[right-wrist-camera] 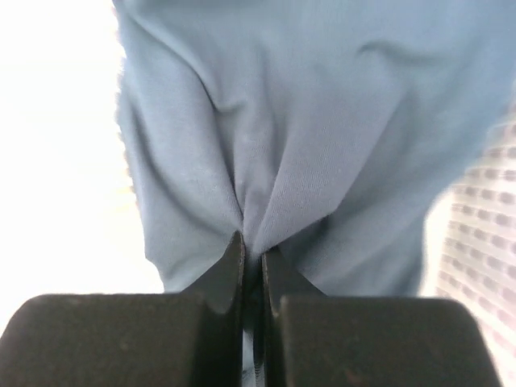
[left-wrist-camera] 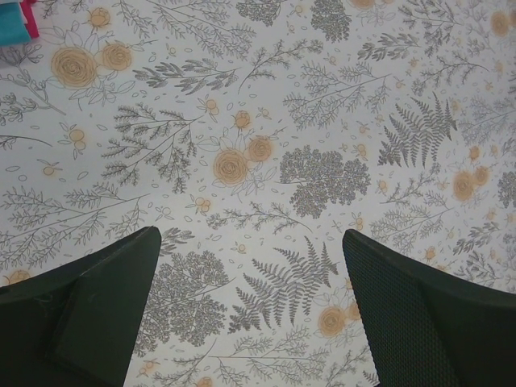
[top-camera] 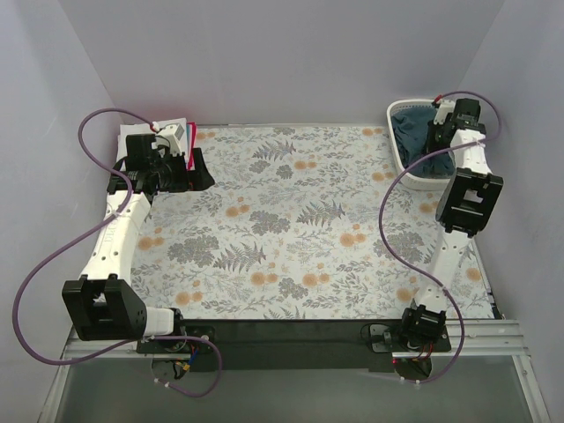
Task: Fold and stack the t-shirts
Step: Grab the tshirt from the pile, then move the tshirt to the center of the board
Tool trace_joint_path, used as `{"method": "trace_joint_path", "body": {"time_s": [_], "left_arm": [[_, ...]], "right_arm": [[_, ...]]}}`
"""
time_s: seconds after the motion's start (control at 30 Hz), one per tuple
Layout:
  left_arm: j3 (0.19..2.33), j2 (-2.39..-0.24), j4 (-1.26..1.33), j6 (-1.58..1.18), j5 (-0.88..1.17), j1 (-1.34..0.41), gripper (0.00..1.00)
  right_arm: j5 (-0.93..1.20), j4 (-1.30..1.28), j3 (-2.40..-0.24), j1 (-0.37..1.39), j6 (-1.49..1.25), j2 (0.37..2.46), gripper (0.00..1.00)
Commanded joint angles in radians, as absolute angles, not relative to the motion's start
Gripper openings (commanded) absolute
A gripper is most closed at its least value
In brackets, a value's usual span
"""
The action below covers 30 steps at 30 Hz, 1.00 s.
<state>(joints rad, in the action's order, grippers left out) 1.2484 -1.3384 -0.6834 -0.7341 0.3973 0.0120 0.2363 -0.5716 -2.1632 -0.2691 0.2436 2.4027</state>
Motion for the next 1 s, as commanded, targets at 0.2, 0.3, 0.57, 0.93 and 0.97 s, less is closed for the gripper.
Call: {"method": "trace_joint_path", "body": {"time_s": [0.2,0.3,0.57,0.93,0.97], "left_arm": [[1.229,-1.270,-0.640,-0.756,0.436,0.014,0.96],[1.216,-1.250,-0.629,-0.768,0.434,0.014,0.96],[1.219,-1.213,-0.615,-0.782,0.419,0.014,0.97],[1.220,-1.170,-0.586,-0.827,0.423,0.014,0.97],[1.221,-1.170,-0.589,-0.827,0.417,0.014,0.97]], "right_arm": [[0.261,-0.529,-2.270,-0.276,0.259,2.030,0.01],[0.322,-0.517,-2.276,-0.276,0.241,1.951,0.01],[0.546,-0.358,-2.280,-0.275,0.125,1.703,0.01],[0.686,0.245,-2.153,-0.261,-0.155,1.440,0.01],[0.692,0.271,-2.169,-0.258,-0.172,1.445,0.01]]}}
